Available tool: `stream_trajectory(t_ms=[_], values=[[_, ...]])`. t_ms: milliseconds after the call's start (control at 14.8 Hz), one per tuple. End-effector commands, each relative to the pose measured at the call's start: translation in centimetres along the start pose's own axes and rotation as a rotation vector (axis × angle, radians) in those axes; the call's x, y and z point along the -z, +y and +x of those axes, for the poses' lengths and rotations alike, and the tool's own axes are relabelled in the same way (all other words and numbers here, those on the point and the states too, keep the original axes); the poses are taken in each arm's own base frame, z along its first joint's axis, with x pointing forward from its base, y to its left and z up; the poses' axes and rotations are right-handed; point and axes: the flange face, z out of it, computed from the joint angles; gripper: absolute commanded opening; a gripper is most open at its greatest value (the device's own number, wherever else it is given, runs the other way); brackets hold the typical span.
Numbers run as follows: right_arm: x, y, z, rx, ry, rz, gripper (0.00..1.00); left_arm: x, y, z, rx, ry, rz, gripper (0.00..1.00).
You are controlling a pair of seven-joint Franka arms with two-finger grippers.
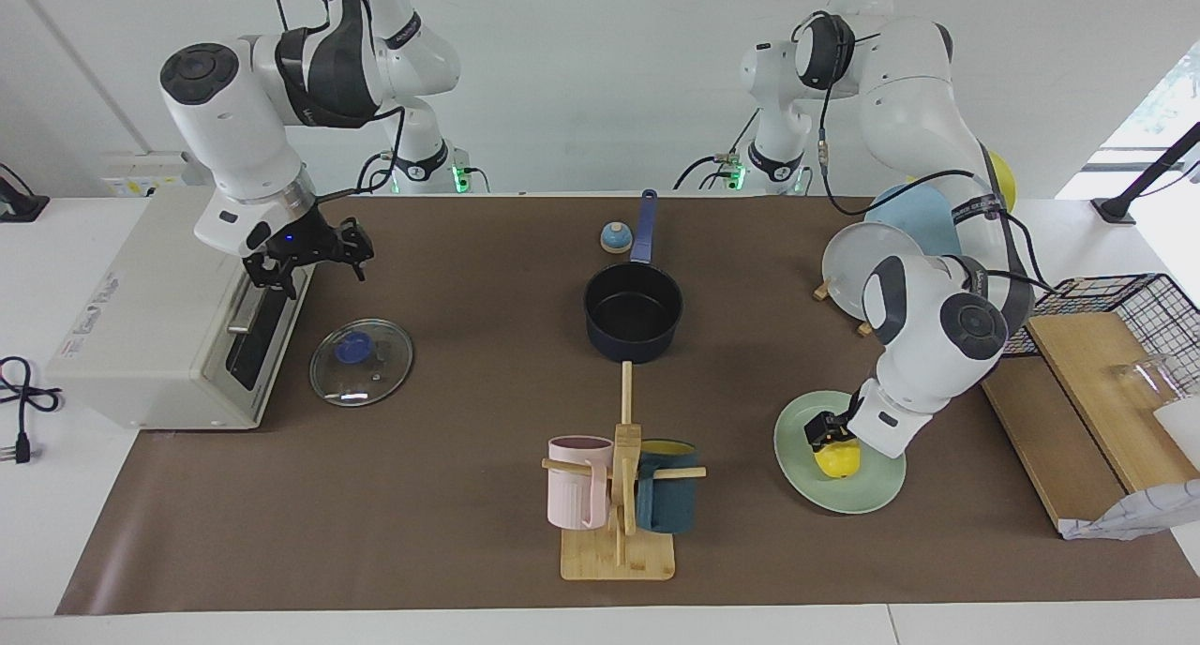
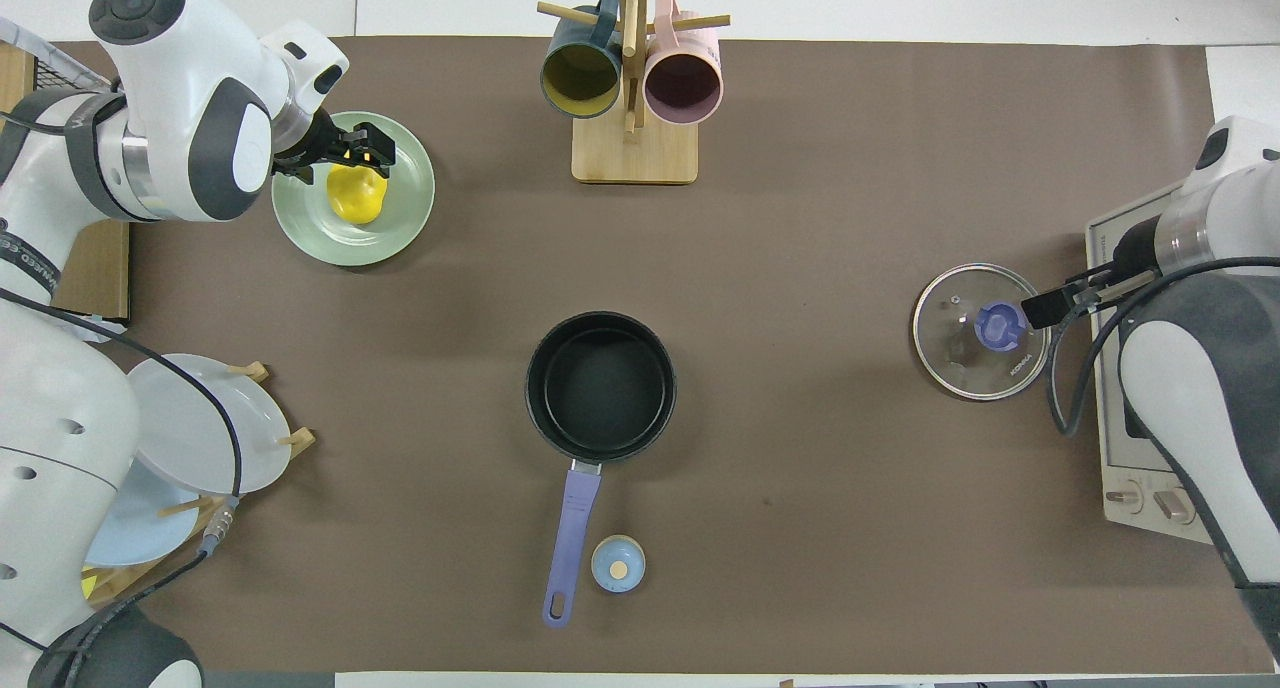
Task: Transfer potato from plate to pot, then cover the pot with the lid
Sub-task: 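Grasp the yellow potato with the left gripper while the right gripper reaches the lid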
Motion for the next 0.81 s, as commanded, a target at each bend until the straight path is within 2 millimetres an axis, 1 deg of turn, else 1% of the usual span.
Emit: stream_trajectory(t_ms=[0,135,271,406,473,541,609,676,744], values=[[-1.8,-0.3,0.2,0.033,0.014,0.019,1.0,-0.1,-0.4,0.0,-0.002,0.035,0.031,1.0],[-3.6,0.2,1.1,0.036,0.011,0.019,1.0,-1.1,-0.2,-0.3,-0.007,0.041,0.032,1.0],[-5.9,0.8,1.8,0.034,0.003,0.021,1.0,-1.7,-0.2,-0.8,-0.008,0.05,0.03,1.0],[-9.0,1.4,2.7,0.028,0.024,0.012,1.0,-1.9,0.0,-1.0,-0.008,0.049,0.03,1.0],[-10.3,0.9,2.7,0.031,0.043,0.005,1.0,-2.0,-0.1,-1.0,-0.007,0.047,0.031,1.0],[-11.2,0.6,2.6,0.034,0.044,0.004,1.0,-1.9,-0.1,-1.0,-0.008,0.048,0.033,0.98],[-12.2,0.7,2.6,0.033,0.037,0.008,1.0,-1.9,-0.3,-1.0,-0.008,0.045,0.037,0.74],[-13.0,1.0,2.6,0.027,0.029,0.011,1.0,-1.9,-0.5,-1.0,-0.008,0.039,0.038,0.14],[-13.3,1.1,2.5,0.028,0.025,0.012,1.0,-1.9,-0.5,-1.0,-0.012,0.038,0.043,0.0]])
